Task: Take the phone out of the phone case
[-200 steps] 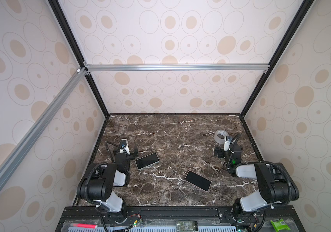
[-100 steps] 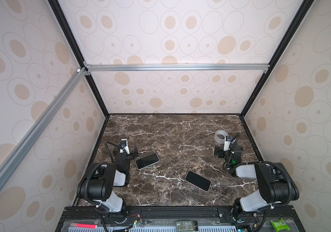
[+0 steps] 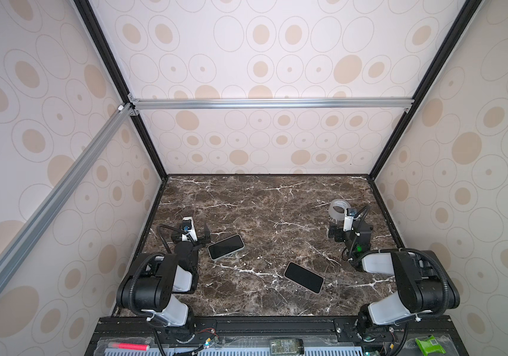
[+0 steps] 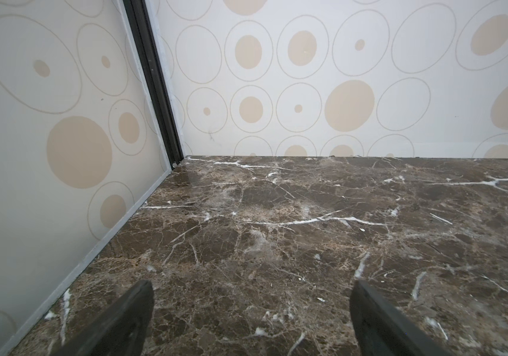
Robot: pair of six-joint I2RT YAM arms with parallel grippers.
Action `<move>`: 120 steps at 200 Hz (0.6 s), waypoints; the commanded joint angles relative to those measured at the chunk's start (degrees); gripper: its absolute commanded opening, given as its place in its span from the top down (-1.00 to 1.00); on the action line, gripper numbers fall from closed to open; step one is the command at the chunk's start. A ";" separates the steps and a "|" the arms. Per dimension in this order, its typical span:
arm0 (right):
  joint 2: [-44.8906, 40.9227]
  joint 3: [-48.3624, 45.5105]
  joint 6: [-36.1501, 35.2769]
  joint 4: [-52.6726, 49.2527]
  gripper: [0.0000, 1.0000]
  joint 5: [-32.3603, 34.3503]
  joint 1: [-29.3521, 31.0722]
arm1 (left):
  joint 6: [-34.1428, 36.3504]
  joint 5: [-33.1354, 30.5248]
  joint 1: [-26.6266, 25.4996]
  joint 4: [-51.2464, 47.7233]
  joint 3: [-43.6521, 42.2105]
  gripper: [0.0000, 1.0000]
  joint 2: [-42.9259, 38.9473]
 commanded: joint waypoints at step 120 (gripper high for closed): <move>-21.87 18.33 26.89 -47.29 -0.99 -4.54 0.52 | -35.11 -12.58 -2.69 -71.40 26.53 -0.98 -26.75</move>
